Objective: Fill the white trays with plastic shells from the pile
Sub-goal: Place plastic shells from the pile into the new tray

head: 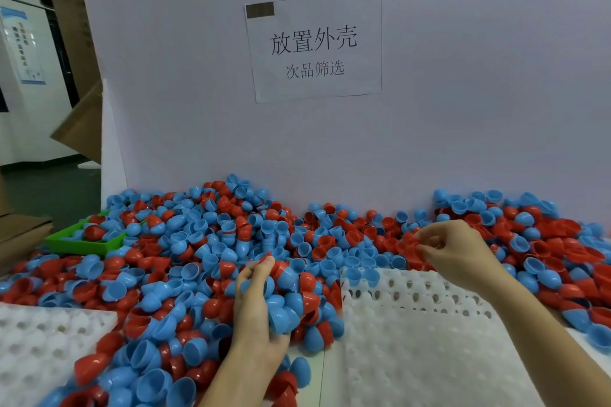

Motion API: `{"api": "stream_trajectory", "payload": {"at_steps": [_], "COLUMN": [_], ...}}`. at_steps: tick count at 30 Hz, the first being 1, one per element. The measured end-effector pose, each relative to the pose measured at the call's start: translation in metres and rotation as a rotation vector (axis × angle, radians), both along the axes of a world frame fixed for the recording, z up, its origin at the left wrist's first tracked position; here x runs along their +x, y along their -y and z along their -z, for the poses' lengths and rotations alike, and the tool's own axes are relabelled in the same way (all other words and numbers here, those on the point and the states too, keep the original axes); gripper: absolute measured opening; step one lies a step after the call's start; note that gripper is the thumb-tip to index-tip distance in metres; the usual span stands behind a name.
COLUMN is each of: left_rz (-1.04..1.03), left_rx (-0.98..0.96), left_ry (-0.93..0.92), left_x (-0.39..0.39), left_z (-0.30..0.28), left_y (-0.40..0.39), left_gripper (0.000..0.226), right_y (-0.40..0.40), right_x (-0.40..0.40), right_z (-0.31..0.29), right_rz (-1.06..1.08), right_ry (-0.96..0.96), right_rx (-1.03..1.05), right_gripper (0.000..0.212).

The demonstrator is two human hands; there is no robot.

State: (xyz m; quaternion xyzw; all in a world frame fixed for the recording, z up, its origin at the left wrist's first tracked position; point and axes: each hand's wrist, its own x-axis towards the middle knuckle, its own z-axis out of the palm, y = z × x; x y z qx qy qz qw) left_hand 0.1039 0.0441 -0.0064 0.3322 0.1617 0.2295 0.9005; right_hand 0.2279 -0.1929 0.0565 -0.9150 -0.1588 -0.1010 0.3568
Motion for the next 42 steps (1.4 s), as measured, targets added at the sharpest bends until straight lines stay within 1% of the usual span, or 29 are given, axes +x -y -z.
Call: {"api": "stream_trajectory", "payload": {"at_steps": [4,7,9,12,14,16,22,25,27,29,31,32,33,36,38,42], "left_rz": [0.019,0.051,0.066,0.076,0.088,0.106,0.145,0.135,0.134,0.125,0.106,0.099,0.095,0.095,0.096,0.113], "left_rx": [-0.018,-0.009,-0.011,-0.022,-0.031,-0.045,-0.084,-0.082,-0.078,-0.072,-0.060,-0.055,-0.057,-0.095,-0.111,-0.103], "left_ry": [0.005,0.000,-0.003,-0.015,-0.015,-0.013,0.016,0.014,0.014,0.016,0.016,0.013,0.013,0.023,0.023,0.019], "left_x": [-0.003,-0.004,-0.005,-0.005,-0.005,-0.006,-0.009,-0.009,-0.008,-0.008,-0.008,-0.008,-0.009,-0.010,-0.011,-0.014], "left_z": [-0.003,-0.006,-0.008,-0.009,-0.010,-0.011,-0.013,-0.014,-0.014,-0.014,-0.014,-0.015,-0.015,-0.016,-0.016,-0.017], "left_y": [-0.001,-0.001,0.000,0.000,0.001,0.000,0.001,0.001,0.000,0.001,0.001,0.002,0.002,0.000,0.000,0.003], "left_gripper": [0.032,0.045,0.051,0.056,0.061,0.067,0.069,0.074,0.073,0.070,0.064,0.061,0.057,0.052,0.055,0.069], "right_y": [-0.026,-0.045,-0.052,-0.057,-0.057,-0.056,-0.056,-0.059,-0.065,-0.075,-0.087,-0.092,-0.096,-0.105,-0.108,-0.107], "right_x": [0.014,0.021,0.024,0.025,0.025,0.026,0.021,0.014,0.006,-0.009,-0.030,-0.040,-0.047,-0.059,-0.060,-0.059], "right_z": [0.017,0.031,0.038,0.044,0.046,0.047,0.046,0.040,0.031,0.017,0.003,-0.002,-0.004,-0.001,0.002,0.001], "right_rz": [-0.022,0.061,0.074,0.073,0.073,0.067,0.080,0.099,0.013,-0.220,-0.441,-0.505,-0.549,-0.598,-0.584,-0.599], "right_ry": [-0.033,0.066,0.121,0.111,0.100,0.091,0.055,0.103,0.133,0.102,0.058,0.040,0.022,-0.014,-0.012,-0.041], "right_rx": [-0.297,-0.527,-0.619,-0.683,-0.678,-0.675,-0.634,-0.600,-0.444,-0.241,-0.146,-0.134,-0.142,-0.242,-0.256,-0.252], "right_gripper": [0.012,0.013,0.011,0.006,0.010,0.008,0.011,0.024,0.030,0.027,0.018,0.013,0.013,0.026,0.032,0.033]}}
